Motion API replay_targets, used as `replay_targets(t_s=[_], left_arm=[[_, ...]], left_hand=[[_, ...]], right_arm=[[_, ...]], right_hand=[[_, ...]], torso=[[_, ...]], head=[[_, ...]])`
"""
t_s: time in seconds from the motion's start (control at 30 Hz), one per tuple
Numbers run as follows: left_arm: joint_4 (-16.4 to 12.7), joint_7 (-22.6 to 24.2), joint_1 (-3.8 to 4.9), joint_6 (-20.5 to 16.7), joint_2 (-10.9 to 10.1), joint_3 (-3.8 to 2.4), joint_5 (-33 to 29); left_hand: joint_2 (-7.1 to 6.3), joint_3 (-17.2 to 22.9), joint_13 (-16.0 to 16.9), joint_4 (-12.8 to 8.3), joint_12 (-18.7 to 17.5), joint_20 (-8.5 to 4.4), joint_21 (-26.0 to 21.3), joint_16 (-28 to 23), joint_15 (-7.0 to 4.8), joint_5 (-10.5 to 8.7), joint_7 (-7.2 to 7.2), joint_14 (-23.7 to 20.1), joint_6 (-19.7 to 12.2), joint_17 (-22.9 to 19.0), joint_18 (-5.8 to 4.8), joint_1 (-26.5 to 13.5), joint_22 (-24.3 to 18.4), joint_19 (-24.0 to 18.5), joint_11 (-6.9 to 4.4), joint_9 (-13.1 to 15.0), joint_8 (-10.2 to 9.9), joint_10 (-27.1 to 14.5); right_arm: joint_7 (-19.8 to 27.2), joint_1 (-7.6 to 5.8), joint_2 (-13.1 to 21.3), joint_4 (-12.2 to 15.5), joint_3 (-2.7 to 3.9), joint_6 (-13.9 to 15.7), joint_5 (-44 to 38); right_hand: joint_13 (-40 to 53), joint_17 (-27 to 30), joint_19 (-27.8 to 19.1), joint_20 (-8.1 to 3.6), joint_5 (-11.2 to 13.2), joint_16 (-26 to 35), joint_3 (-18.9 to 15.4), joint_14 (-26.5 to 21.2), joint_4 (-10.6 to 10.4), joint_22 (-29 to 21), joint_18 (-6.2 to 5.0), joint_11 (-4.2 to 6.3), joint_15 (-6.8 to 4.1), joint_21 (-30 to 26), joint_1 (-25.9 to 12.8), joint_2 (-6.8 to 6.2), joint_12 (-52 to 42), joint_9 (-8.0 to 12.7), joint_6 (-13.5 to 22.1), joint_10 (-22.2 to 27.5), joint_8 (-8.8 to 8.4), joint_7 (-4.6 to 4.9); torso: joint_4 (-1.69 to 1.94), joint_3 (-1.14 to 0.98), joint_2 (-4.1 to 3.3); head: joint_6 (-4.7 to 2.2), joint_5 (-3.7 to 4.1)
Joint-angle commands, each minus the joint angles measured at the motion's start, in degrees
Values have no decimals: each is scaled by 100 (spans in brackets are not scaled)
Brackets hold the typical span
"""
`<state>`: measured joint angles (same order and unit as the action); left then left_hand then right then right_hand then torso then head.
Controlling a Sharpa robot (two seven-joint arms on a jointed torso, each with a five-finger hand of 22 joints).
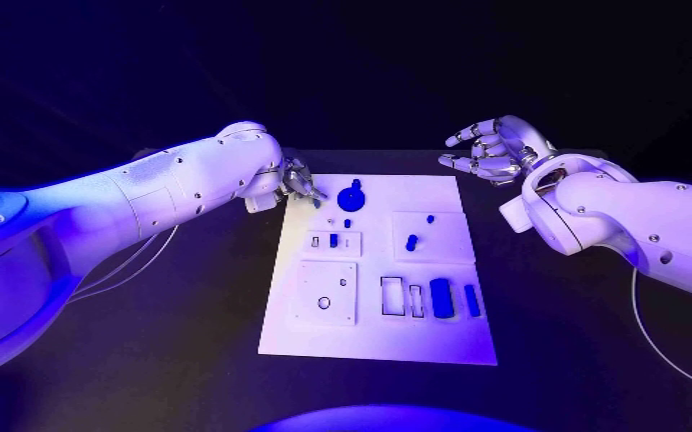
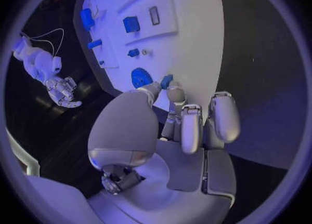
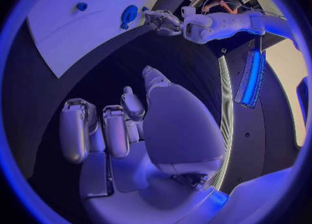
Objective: Assemble the parts on the task board
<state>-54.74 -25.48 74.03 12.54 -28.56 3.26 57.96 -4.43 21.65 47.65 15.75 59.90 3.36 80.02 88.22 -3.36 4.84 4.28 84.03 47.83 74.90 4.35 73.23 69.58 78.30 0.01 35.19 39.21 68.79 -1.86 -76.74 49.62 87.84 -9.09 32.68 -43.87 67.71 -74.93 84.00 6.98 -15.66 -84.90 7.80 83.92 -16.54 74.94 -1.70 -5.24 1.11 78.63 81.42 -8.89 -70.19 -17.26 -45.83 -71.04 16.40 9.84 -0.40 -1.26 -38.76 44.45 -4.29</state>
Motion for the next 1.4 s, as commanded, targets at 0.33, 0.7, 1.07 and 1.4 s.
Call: replay_targets(t_s=[0.33,0.7,1.07,1.4], left_arm=[[-23,117,-11,101,-6,5,-158],[-100,135,-28,16,-110,4,-364],[-877,221,-32,-491,-652,-19,-1131],[-1793,148,-82,-1031,-1191,-15,-830]], left_hand=[[-108,1231,-68,-451,41,-34,4,19,-8,10,-7,508,-42,1247,5,496,57,1,-4,20,49,12],[-560,2810,7,-1235,194,-23,65,43,5,622,21,523,-25,1281,-11,-273,169,60,3,260,391,193],[-724,2918,394,-1535,503,-95,208,103,-71,1584,-68,558,224,1380,-65,-620,427,222,-86,268,432,554],[-790,2918,569,-1606,627,-127,282,131,-105,1864,-108,573,318,1428,-94,-706,566,308,-124,271,447,694]], right_arm=[[47,5,-6,-6,2,-63,-17],[57,12,-18,-28,2,-73,-16],[59,18,8,-27,2,-70,-12],[47,19,47,-21,1,-57,-11]], right_hand=[[12,-555,2,-26,-37,40,48,366,3,1027,-96,22,-43,-24,-31,12,6,8,30,-12,28,10],[18,-550,1,-27,-56,44,57,365,3,1025,-96,23,-44,-29,-35,16,-1,10,29,-19,32,10],[18,-553,0,-27,-69,43,61,366,2,1024,-97,23,-45,-33,-40,16,-2,10,28,-19,34,10],[1,-538,-5,-28,-100,53,67,362,-5,1019,-99,23,-45,-45,-66,14,11,13,27,-8,40,9]], torso=[[4,-2,-1],[18,1,9],[26,-2,17],[68,-6,34]], head=[[20,10],[30,-16],[32,-55],[71,-49]])
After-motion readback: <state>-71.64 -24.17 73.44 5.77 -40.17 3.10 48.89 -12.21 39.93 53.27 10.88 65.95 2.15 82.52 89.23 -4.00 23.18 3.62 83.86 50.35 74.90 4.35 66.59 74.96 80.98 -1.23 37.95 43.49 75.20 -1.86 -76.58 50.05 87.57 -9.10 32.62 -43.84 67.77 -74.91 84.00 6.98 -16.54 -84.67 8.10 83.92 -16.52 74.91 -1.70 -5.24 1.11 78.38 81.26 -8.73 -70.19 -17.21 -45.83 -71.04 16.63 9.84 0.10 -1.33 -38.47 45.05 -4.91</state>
